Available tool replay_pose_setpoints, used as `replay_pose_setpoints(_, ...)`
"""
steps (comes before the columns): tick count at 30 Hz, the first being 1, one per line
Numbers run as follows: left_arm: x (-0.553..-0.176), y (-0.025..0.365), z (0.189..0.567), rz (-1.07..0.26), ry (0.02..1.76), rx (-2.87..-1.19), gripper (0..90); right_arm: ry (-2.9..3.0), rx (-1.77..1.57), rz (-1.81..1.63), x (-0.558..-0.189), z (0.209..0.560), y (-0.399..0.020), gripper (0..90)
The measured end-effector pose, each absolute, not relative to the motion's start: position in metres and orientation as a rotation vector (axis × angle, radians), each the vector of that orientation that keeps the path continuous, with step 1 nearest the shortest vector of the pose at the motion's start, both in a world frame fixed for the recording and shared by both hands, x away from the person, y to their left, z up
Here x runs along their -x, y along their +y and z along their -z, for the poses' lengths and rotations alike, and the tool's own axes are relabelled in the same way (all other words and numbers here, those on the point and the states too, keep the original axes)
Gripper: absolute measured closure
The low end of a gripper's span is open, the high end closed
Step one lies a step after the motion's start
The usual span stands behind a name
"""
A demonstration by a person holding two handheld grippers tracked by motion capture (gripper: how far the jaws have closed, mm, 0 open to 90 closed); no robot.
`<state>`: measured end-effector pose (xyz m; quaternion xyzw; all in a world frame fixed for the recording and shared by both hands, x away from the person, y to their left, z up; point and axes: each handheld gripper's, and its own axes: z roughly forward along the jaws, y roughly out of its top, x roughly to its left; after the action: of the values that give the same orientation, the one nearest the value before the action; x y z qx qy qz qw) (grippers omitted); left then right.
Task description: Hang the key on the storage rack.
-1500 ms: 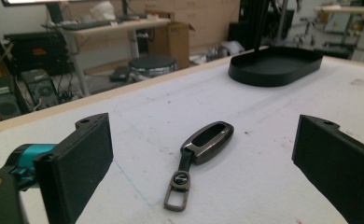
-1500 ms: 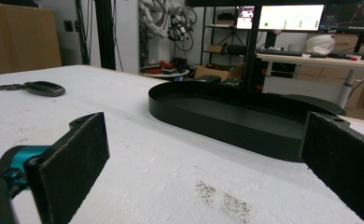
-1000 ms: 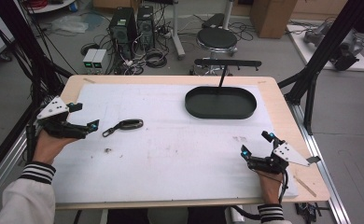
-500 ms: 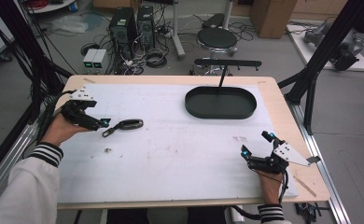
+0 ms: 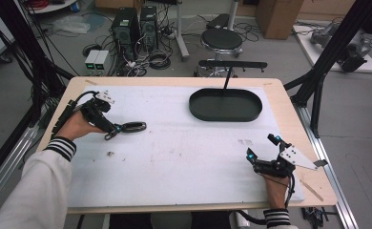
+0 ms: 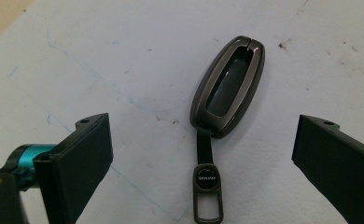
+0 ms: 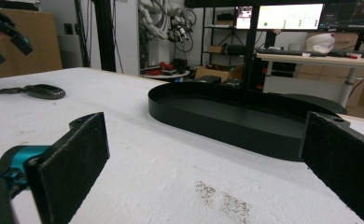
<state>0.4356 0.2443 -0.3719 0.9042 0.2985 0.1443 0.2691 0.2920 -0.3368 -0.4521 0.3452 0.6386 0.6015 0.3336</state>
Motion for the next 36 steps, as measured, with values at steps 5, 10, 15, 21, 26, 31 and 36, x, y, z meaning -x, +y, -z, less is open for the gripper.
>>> replay_pose_setpoints(5,-0.440,0.239,0.376,-0.374,0.780,-2.492,7.7,1.667,-0.901,-1.570,-0.292,0.452,-0.337,0.5)
replay_pose_setpoints(10,-0.445,0.232,0.383,-0.351,0.788,-2.556,9.1,1.661,-0.891,-1.567,-0.293,0.452,-0.337,0.5)
replay_pose_setpoints(15,-0.449,0.229,0.387,-0.329,0.796,-2.602,11.5,1.663,-0.893,-1.569,-0.293,0.452,-0.337,0.5)
replay_pose_setpoints(21,-0.453,0.226,0.393,-0.311,0.805,-2.644,13.6,1.661,-0.893,-1.570,-0.293,0.452,-0.338,0.5)
replay_pose_setpoints(26,-0.454,0.225,0.399,-0.293,0.827,-2.666,17.2,1.661,-0.893,-1.570,-0.293,0.452,-0.338,0.5)
replay_pose_setpoints(31,-0.455,0.224,0.400,-0.284,0.828,-2.677,24.8,1.661,-0.902,-1.572,-0.292,0.452,-0.337,0.5)
replay_pose_setpoints(36,-0.454,0.223,0.401,-0.288,0.833,-2.694,31.8,1.663,-0.900,-1.570,-0.292,0.452,-0.337,0.5)
